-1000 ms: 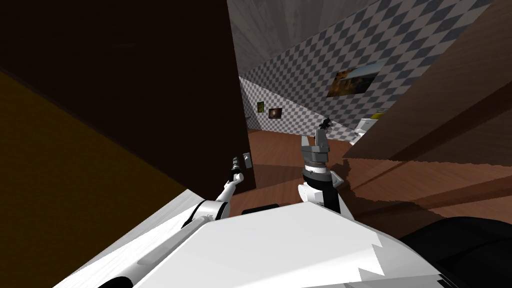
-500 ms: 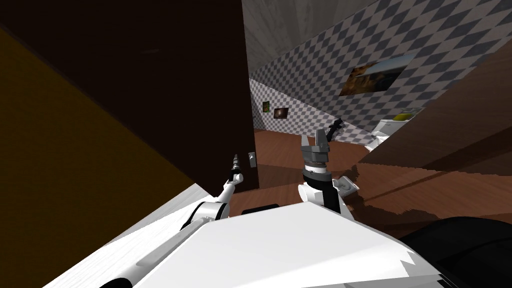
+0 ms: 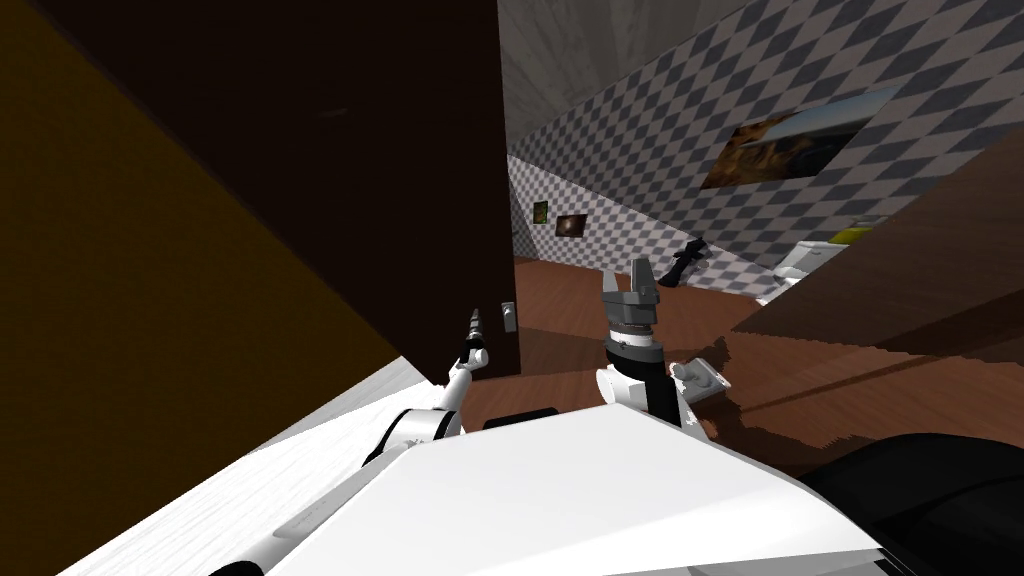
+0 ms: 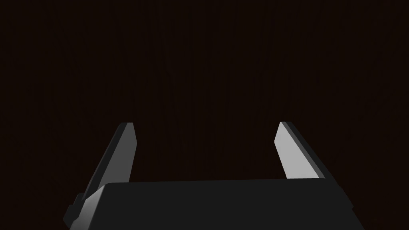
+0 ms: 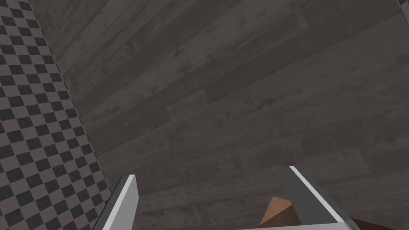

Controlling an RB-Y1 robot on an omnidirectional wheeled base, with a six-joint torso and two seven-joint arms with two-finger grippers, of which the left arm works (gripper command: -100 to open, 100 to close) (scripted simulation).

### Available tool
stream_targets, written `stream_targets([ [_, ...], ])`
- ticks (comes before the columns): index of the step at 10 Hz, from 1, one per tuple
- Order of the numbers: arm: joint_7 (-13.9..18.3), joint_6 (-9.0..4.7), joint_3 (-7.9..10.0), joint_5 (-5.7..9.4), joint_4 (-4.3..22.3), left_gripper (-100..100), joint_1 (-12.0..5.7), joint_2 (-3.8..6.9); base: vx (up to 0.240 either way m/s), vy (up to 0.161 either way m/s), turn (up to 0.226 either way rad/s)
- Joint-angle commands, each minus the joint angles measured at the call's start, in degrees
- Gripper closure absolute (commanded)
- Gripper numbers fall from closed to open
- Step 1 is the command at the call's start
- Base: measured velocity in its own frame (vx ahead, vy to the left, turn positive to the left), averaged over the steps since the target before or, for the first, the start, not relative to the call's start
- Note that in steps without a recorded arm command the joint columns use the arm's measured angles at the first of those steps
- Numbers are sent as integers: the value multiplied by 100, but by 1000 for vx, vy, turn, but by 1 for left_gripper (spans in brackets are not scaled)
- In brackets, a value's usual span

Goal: Push the door open

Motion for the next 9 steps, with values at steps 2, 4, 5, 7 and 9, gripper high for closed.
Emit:
stream_targets([
  [2, 236, 60, 10, -270, 21, -100, -3, -109, -113, -91, 83],
  [4, 334, 114, 22, -405, -27, -100, 25, -191, -164, -117, 33],
  [5, 367, 133, 25, -451, -43, -100, 35, -222, -156, -128, 8],
  [7, 420, 162, 32, -524, -68, -100, 50, -277, -120, -134, -9],
  [9, 431, 168, 33, -540, -74, -100, 53, -290, -14, -44, 14],
])
